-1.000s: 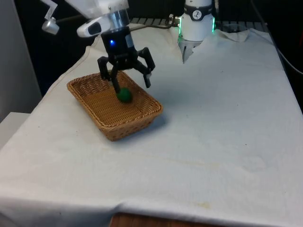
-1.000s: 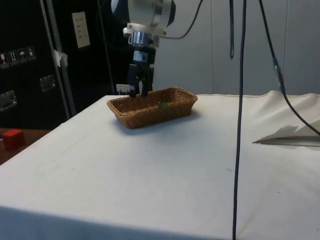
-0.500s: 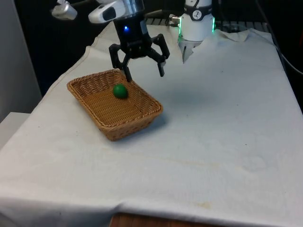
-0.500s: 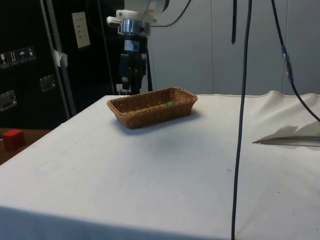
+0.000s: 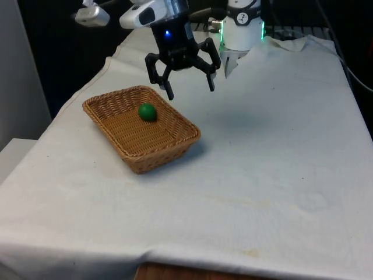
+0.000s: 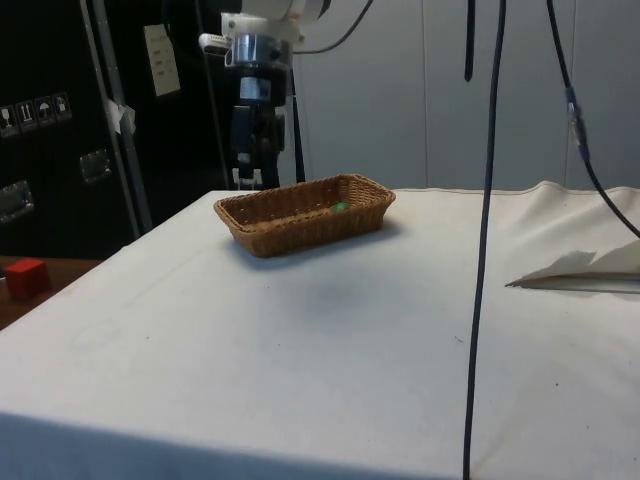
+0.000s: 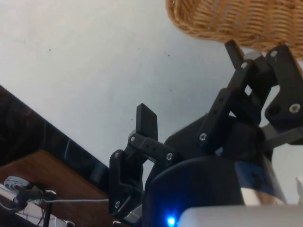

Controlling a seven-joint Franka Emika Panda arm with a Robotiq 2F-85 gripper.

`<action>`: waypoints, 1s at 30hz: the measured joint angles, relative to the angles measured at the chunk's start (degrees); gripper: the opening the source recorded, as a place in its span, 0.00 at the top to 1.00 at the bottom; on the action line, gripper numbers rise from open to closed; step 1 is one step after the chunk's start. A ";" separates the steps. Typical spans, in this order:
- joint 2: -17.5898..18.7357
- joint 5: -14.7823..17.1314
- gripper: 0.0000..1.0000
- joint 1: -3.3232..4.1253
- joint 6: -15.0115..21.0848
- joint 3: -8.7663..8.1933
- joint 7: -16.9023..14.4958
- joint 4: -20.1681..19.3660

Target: Pick up the ball and place it into the basket.

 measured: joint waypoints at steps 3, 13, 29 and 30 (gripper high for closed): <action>-1.26 -1.03 0.00 0.29 -0.11 0.00 0.06 -0.69; -6.76 -5.04 0.00 1.20 -0.11 0.46 1.03 -3.78; -16.39 -12.61 0.00 1.55 0.40 3.78 4.13 -9.68; -17.48 -13.81 0.00 1.55 0.69 4.35 4.87 -10.37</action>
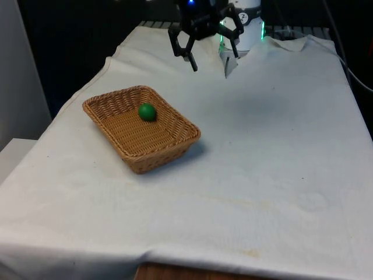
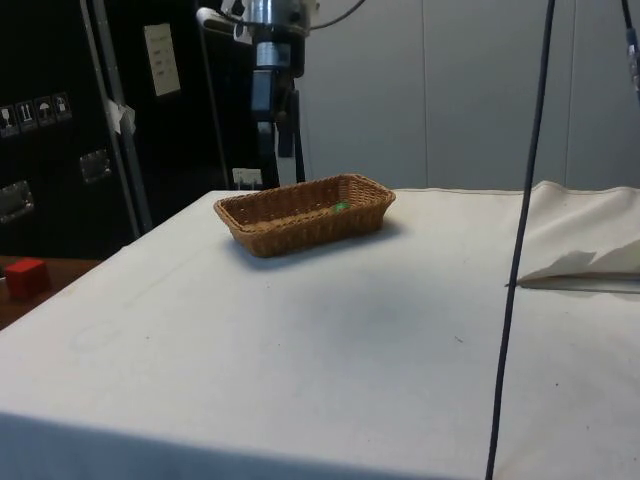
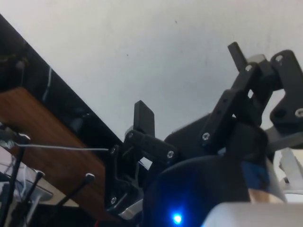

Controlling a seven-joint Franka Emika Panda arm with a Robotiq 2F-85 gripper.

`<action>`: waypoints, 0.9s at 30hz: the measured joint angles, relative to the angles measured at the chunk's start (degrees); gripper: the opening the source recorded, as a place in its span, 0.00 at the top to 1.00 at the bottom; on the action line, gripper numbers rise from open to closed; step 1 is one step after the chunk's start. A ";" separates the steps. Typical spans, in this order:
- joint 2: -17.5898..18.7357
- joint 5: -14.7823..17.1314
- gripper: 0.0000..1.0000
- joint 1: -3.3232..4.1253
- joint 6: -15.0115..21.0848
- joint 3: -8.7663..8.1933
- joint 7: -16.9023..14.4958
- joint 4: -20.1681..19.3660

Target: Pick up the ball and place it into the basket.

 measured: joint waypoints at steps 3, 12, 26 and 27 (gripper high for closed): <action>-1.55 -1.72 0.00 0.00 0.40 0.74 1.09 -0.92; -5.50 -6.47 0.00 -0.06 2.18 2.46 3.72 -3.84; -9.63 -13.87 0.00 -0.17 8.42 5.27 7.96 -9.28; -9.80 -14.32 0.00 -0.17 8.88 5.39 8.25 -9.57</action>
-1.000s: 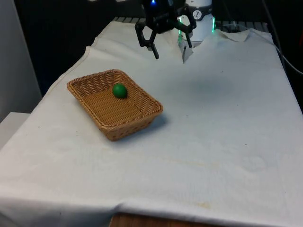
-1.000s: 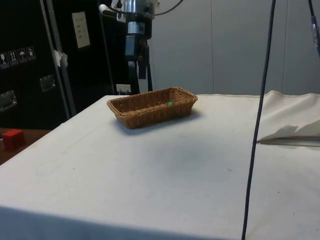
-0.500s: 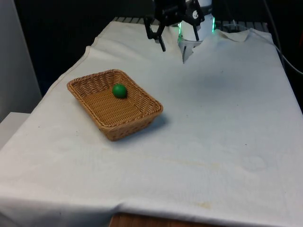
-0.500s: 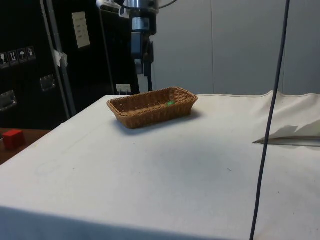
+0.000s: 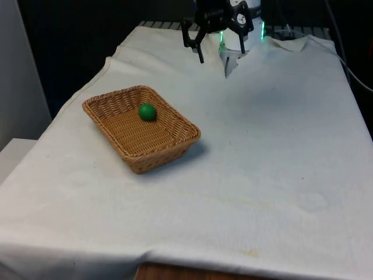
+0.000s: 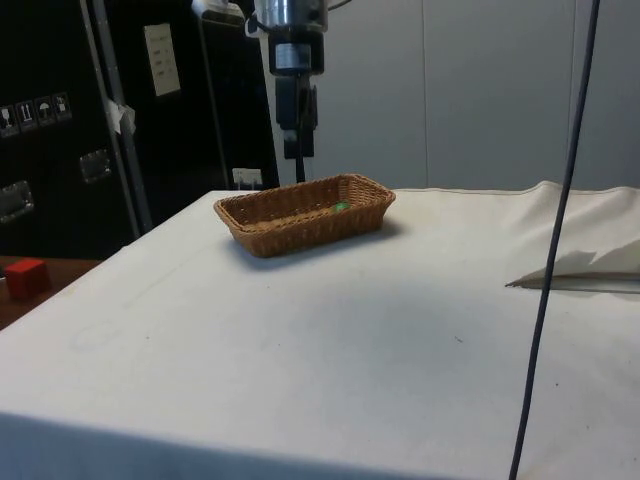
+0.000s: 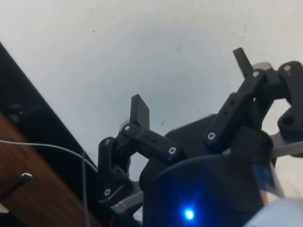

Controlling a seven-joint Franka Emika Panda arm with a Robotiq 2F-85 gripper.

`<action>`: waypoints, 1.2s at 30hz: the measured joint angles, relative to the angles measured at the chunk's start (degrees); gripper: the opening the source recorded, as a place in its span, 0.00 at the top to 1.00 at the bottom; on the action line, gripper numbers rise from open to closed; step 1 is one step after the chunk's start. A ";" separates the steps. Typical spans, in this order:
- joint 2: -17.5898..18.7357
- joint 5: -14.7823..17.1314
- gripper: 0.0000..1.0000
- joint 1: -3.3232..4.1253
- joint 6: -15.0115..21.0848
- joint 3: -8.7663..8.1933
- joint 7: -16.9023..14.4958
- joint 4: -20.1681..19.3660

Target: Pick up the ball and place it into the basket.

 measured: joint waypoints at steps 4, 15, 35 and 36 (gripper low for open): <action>-0.34 -1.89 0.00 -0.11 1.43 0.57 1.26 -0.52; -0.46 -5.04 0.00 -0.29 4.18 1.32 3.55 -1.26; -0.46 -8.02 0.00 -0.52 5.44 1.49 11.00 -0.86; -0.40 -8.02 0.00 -0.52 5.44 1.49 11.40 -0.86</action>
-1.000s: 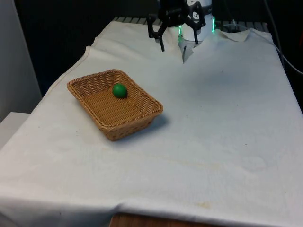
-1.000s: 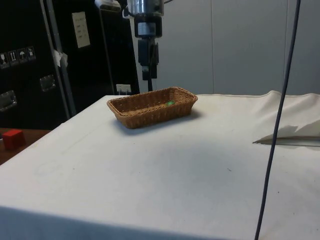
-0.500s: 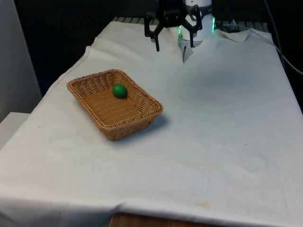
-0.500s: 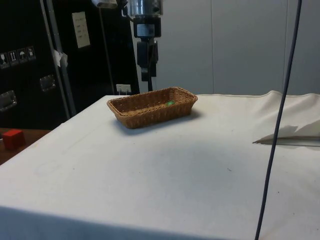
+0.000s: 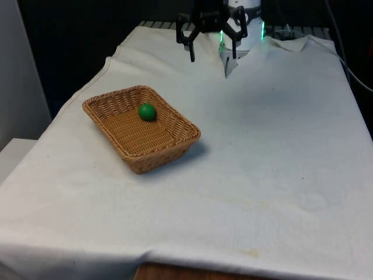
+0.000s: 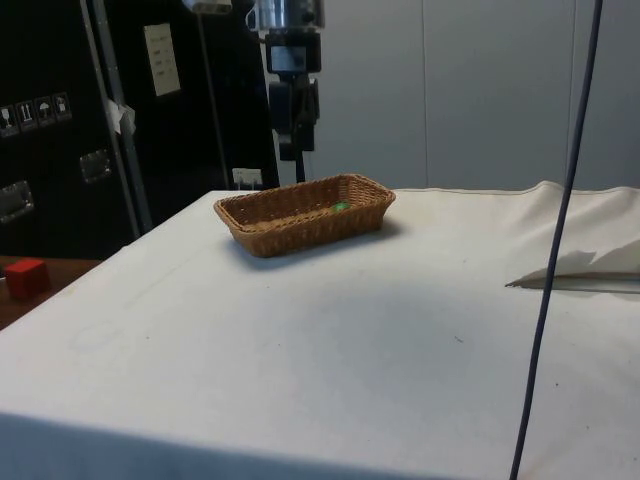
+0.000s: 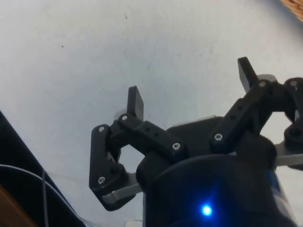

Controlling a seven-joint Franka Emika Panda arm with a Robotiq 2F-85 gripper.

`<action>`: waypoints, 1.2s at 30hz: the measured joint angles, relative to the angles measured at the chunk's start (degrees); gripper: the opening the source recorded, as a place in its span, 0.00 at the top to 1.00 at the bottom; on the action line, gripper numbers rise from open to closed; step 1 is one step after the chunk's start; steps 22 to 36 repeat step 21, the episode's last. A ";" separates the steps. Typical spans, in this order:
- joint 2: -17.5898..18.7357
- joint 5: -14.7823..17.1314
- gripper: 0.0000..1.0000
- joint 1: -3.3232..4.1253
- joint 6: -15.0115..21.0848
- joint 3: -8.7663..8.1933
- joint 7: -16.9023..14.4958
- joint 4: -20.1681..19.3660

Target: Pick up the ball and place it into the basket.

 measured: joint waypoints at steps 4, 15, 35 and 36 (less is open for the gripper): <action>0.29 0.00 0.00 -0.11 -0.06 0.06 1.83 -0.06; 0.69 0.00 0.00 -0.63 -0.06 0.52 5.16 -0.11; 0.69 0.00 0.00 -0.80 -0.06 0.97 7.16 -0.17; 0.69 0.00 0.00 -0.80 -0.06 0.97 7.16 -0.17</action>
